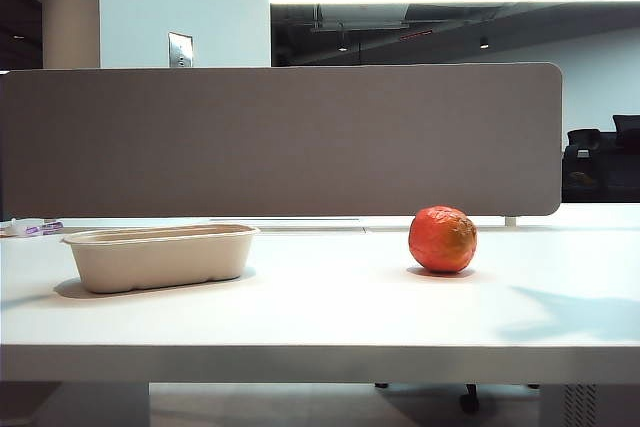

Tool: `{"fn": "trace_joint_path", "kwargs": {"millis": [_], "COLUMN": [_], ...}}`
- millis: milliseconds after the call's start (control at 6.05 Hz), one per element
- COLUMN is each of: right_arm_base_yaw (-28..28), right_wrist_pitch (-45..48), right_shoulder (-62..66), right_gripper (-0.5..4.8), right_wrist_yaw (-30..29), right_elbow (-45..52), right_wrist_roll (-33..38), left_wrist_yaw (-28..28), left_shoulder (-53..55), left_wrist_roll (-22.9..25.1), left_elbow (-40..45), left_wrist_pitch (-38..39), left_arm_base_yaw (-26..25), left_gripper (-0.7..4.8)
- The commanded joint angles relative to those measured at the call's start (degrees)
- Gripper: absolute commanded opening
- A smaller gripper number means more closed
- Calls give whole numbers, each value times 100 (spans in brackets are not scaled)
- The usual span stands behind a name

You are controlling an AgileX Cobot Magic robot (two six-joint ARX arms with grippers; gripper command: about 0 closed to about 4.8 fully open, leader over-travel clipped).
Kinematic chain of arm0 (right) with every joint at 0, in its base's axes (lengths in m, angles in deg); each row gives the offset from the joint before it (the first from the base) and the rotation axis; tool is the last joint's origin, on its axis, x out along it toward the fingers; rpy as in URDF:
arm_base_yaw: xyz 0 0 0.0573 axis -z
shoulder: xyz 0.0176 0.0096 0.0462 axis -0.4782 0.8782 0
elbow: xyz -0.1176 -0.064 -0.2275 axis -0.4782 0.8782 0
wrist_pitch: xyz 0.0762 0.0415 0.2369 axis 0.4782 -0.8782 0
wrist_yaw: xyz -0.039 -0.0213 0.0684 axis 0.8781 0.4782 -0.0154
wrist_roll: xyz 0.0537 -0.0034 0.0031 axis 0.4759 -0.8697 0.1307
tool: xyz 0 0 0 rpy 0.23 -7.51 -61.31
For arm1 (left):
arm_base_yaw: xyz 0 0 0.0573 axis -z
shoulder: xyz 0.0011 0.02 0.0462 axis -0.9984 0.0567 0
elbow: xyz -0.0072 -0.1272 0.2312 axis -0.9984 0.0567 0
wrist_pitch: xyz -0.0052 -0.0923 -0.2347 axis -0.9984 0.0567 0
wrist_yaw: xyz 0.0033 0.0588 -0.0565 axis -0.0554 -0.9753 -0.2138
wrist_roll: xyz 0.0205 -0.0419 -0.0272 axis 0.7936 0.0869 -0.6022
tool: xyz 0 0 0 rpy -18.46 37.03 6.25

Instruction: Pick up the orange and place it into the paper lunchbox.

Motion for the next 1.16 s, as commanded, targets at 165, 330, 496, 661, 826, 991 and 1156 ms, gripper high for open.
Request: {"fn": "trace_joint_path", "kwargs": {"millis": [165, 330, 496, 661, 826, 991, 1156], "right_arm_base_yaw": [-636, -619, -603, -389, -310, -188, -111], "right_wrist_pitch": [35, 42, 291, 2389, 3117, 3547, 3604], "right_shoulder": [824, 1231, 1633, 3432, 4304, 4972, 5512], "right_gripper": [-5, 2, 479, 479, 479, 479, 479], "right_wrist_yaw": [-11, -9, 136, -142, -155, -118, -111], "right_elbow": [-24, -24, -24, -26, -39, -76, -289], "right_wrist_roll": [11, 11, -286, -442, -437, -289, -289], "left_wrist_yaw": [-273, -389, -354, -352, -350, -352, -352], "left_shoulder": [42, 39, 39, 39, 39, 42, 42], "left_wrist_roll": [955, 1147, 1145, 1143, 1141, 1019, 988], "left_elbow": [-1043, -1434, -1471, -1471, -1471, -1469, -1469], "left_wrist_pitch": [2376, 3018, 2973, 2988, 2988, 2990, 2990], "left_arm_base_yaw": [210, 210, 210, 210, 210, 210, 210], "left_gripper": [-5, -5, -5, -5, -5, -5, -5]}}
